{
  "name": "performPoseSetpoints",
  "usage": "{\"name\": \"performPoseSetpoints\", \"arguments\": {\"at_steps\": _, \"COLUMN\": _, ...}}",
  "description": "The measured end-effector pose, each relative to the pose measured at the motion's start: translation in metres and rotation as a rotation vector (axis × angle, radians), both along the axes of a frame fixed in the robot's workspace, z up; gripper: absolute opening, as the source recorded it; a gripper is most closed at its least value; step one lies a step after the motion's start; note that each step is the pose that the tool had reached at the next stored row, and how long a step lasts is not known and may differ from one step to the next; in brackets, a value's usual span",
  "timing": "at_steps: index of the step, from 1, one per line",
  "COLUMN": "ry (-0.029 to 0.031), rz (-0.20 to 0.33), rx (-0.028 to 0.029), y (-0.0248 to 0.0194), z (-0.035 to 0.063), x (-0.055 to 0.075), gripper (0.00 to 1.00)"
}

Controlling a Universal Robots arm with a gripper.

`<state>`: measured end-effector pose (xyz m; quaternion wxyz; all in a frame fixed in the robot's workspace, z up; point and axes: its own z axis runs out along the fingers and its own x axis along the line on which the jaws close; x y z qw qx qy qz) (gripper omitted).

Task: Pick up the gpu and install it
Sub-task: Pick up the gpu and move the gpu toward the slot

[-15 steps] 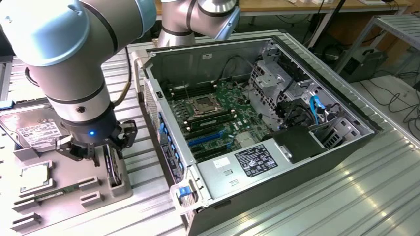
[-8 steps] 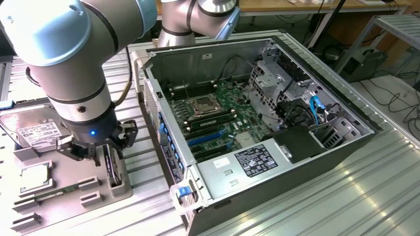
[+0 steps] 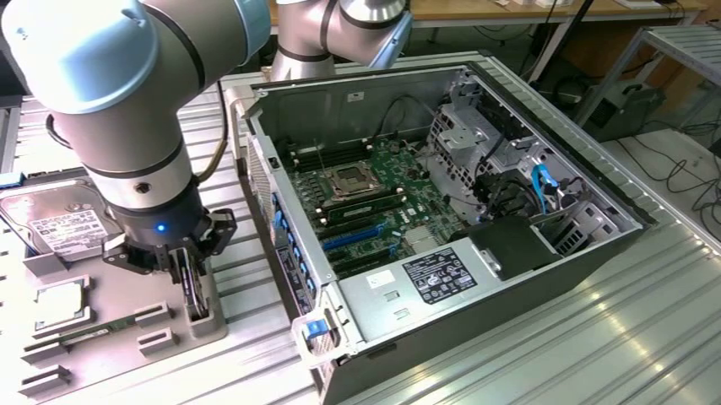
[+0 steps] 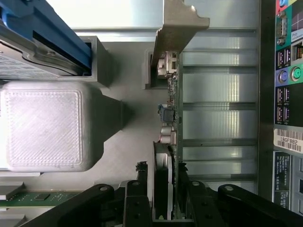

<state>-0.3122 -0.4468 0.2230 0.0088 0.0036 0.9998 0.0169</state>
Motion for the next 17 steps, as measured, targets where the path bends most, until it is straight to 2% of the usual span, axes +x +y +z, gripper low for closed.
{"name": "performPoseSetpoints", "arguments": {"at_steps": 6, "ry": 0.0002, "rz": 0.0, "rx": -0.0002, "y": 0.0, "z": -0.0001, "x": 0.0002, "gripper": 0.35}}
{"name": "performPoseSetpoints", "arguments": {"at_steps": 7, "ry": 0.0002, "rz": 0.0, "rx": -0.0002, "y": 0.0, "z": -0.0001, "x": 0.0002, "gripper": 0.27}}
{"name": "performPoseSetpoints", "arguments": {"at_steps": 17, "ry": 0.0, "rz": 0.0, "rx": 0.0, "y": 0.0, "z": -0.0004, "x": 0.0004, "gripper": 0.27}}
